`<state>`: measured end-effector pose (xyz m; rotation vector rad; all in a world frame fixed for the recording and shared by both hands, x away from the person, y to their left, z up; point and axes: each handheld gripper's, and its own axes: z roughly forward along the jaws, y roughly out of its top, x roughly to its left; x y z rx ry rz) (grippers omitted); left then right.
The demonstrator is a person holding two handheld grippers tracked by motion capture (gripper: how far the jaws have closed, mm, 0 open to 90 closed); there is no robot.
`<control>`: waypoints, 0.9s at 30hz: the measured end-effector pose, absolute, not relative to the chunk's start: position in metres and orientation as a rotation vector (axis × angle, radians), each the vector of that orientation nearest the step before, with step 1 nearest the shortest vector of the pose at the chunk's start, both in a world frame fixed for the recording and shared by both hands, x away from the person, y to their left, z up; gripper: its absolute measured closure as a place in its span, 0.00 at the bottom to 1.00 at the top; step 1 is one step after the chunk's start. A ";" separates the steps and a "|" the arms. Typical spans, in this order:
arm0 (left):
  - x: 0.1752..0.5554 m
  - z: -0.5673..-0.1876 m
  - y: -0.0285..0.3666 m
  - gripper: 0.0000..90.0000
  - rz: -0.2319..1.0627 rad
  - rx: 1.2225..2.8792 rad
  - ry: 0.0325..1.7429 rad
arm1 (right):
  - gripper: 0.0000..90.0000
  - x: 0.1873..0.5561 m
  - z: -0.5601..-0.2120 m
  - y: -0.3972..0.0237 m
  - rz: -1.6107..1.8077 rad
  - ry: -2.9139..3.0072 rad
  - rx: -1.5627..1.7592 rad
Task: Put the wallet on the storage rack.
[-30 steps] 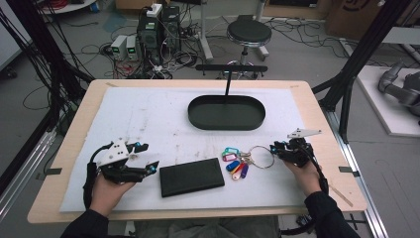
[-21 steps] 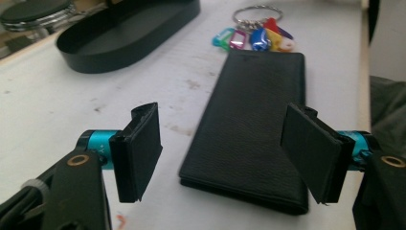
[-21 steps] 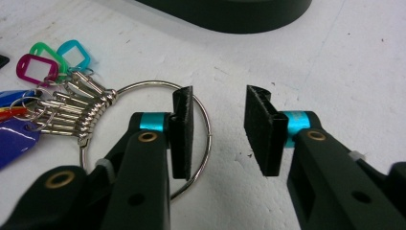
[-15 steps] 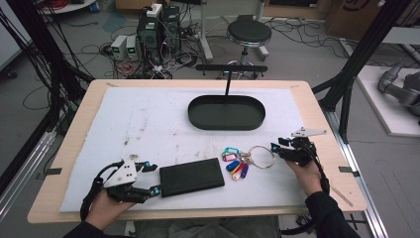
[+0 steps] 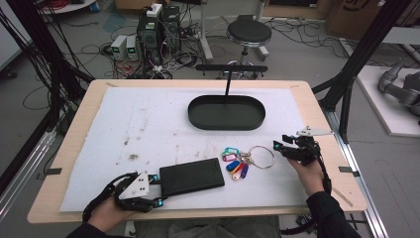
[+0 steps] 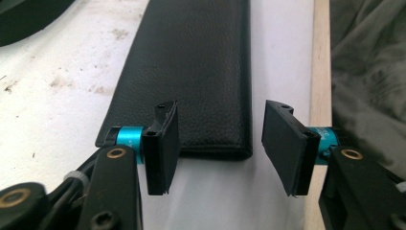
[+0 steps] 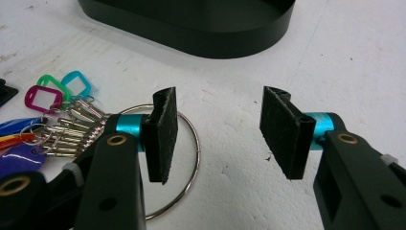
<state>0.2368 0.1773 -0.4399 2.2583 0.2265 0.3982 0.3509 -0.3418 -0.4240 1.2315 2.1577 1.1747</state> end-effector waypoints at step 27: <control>0.241 -0.424 0.179 0.85 0.422 2.190 0.184 | 0.55 0.338 -0.417 -0.332 1.263 2.147 1.167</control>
